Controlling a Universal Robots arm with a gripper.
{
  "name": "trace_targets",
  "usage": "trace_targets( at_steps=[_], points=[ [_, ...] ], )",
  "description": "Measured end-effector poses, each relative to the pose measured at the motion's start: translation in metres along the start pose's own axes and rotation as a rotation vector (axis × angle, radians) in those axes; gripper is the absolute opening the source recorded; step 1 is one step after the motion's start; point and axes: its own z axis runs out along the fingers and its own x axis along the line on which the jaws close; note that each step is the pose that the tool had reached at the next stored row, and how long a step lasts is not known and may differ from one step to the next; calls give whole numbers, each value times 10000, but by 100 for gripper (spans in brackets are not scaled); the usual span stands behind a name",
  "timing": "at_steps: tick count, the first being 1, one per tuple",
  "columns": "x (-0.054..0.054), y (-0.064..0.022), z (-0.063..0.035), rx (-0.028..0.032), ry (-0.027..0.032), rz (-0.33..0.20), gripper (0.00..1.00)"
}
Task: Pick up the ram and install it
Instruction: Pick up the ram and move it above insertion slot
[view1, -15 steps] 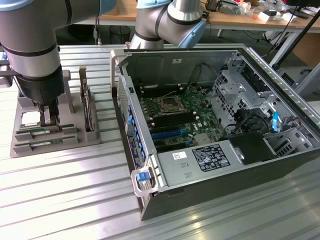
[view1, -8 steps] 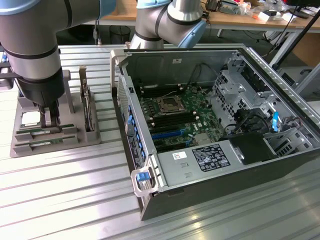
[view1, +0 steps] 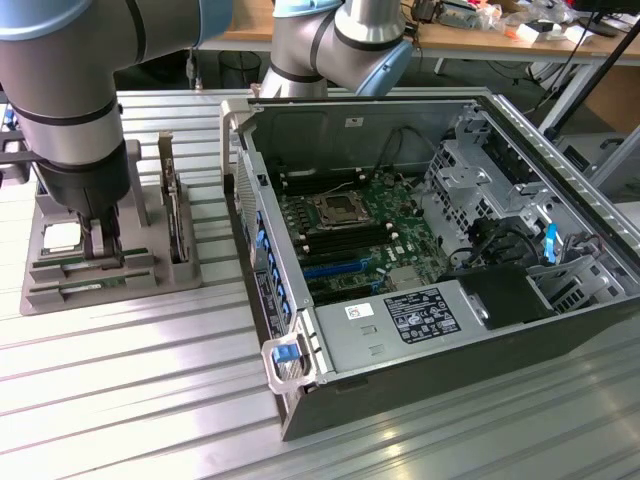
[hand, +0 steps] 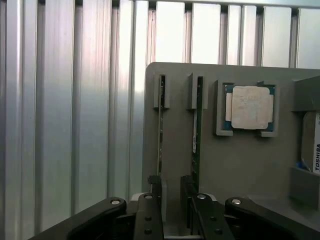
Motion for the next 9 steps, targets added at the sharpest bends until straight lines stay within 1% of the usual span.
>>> trace_targets(
  at_steps=[5,9],
  points=[
    [2,-3,59,-1,0,0,30],
    [4,-4,85,-1,0,0,30]
  ],
)
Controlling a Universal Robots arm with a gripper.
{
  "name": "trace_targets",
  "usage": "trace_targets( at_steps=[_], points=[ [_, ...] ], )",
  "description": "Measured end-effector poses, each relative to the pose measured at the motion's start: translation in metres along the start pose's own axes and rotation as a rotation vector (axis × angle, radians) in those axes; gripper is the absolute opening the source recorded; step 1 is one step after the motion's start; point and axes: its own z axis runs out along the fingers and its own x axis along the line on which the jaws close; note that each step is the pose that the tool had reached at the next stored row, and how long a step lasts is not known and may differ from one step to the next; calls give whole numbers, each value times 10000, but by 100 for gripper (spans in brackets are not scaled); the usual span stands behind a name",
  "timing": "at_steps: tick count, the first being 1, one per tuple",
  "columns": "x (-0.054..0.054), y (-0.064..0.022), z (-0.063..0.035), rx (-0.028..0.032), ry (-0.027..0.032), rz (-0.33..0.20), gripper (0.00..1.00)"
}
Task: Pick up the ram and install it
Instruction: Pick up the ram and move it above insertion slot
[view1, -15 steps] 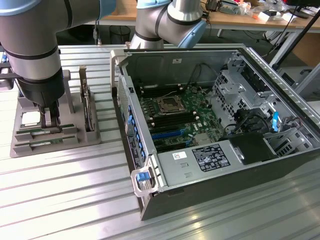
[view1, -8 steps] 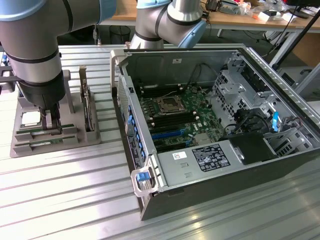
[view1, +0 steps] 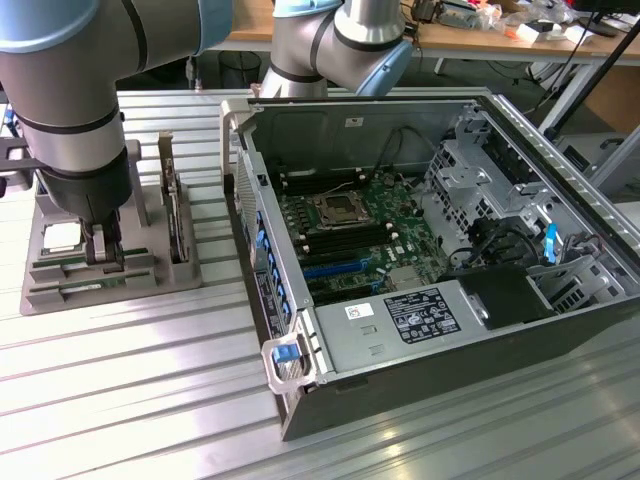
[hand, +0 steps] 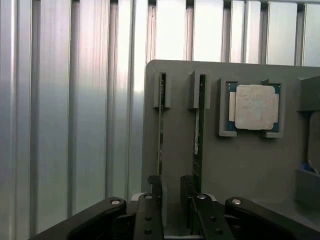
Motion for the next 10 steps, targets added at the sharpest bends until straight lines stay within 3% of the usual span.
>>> trace_targets(
  at_steps=[10],
  points=[
    [65,55,100,0,0,0,30]
  ],
)
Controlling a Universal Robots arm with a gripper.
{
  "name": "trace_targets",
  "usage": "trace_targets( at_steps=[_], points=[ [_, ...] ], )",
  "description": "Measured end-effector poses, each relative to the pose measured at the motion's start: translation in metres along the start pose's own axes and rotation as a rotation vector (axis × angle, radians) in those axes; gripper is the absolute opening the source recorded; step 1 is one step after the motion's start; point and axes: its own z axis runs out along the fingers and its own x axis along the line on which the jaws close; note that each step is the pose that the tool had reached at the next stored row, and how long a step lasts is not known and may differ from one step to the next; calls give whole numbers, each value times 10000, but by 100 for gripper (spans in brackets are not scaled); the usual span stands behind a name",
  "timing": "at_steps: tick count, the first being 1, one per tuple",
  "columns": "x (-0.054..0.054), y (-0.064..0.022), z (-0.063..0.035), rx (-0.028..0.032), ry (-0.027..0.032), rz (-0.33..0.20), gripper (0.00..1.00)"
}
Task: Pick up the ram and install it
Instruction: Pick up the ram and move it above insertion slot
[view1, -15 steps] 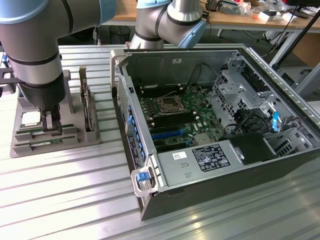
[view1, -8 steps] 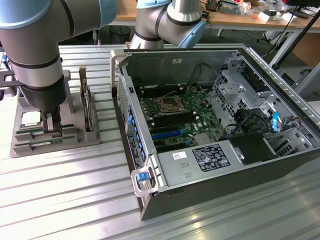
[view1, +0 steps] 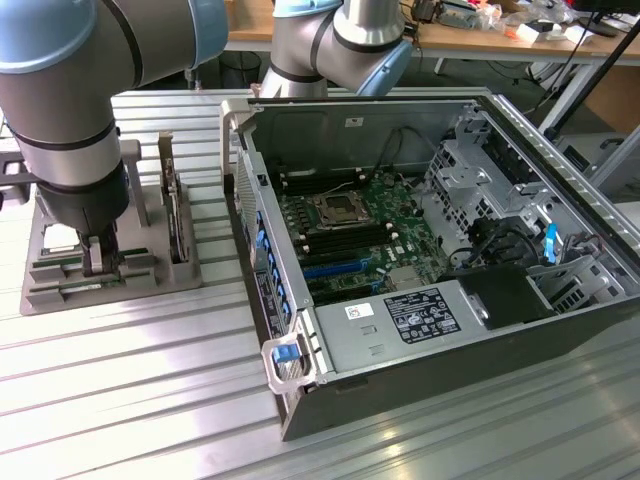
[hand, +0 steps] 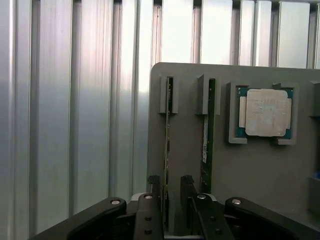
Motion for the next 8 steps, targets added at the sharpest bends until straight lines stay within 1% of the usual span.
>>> trace_targets(
  at_steps=[3,6,8],
  points=[
    [18,8,15,1,-1,0,30],
    [21,13,57,-2,1,-4,30],
    [19,78,93,-1,0,-3,30]
  ],
)
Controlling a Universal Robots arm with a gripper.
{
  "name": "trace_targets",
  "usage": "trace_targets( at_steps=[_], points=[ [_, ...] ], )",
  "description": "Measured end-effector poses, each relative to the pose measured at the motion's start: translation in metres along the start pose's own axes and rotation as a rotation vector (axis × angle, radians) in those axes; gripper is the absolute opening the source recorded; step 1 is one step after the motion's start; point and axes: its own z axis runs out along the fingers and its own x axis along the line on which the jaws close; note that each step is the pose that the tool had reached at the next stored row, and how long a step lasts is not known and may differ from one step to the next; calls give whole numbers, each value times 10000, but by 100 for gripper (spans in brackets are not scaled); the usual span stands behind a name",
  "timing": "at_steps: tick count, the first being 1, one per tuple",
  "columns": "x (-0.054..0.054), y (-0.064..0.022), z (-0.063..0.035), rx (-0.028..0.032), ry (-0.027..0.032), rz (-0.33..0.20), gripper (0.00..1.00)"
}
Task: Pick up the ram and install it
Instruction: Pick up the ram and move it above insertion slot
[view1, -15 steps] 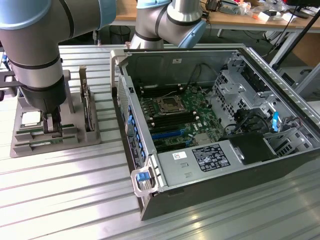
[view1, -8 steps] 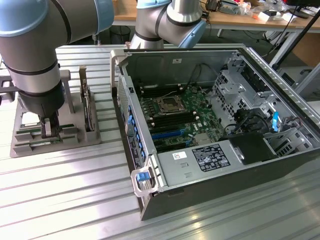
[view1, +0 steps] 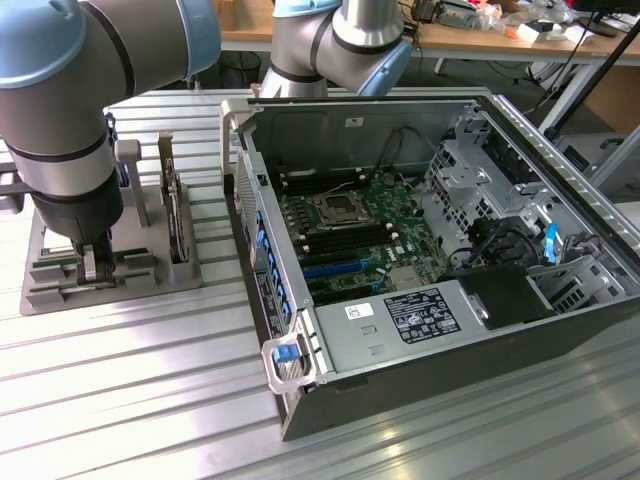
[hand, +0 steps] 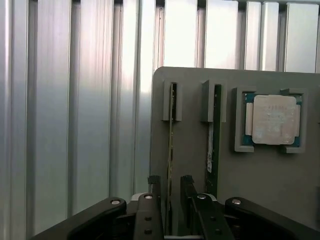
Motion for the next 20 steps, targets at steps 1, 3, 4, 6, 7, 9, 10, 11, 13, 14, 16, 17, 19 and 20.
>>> trace_targets(
  at_steps=[1,3,4,6,7,9,10,11,13,14,16,17,19,20],
  points=[
    [-1,18,9,1,0,0,30],
    [-1,43,22,1,0,1,30],
    [-1,58,29,-1,0,0,30],
    [-2,79,40,1,0,0,30],
    [-2,79,42,1,0,-1,30],
    [-2,80,42,0,1,0,30],
    [-2,80,42,0,0,0,30],
    [-2,80,42,0,0,0,29],
    [-2,81,42,0,1,1,16],
    [-2,80,42,0,1,0,13],
    [-2,80,42,0,0,0,13],
    [-2,81,42,0,0,1,13],
    [-2,81,33,2,0,0,13],
    [-2,81,23,0,1,0,13]
  ],
)
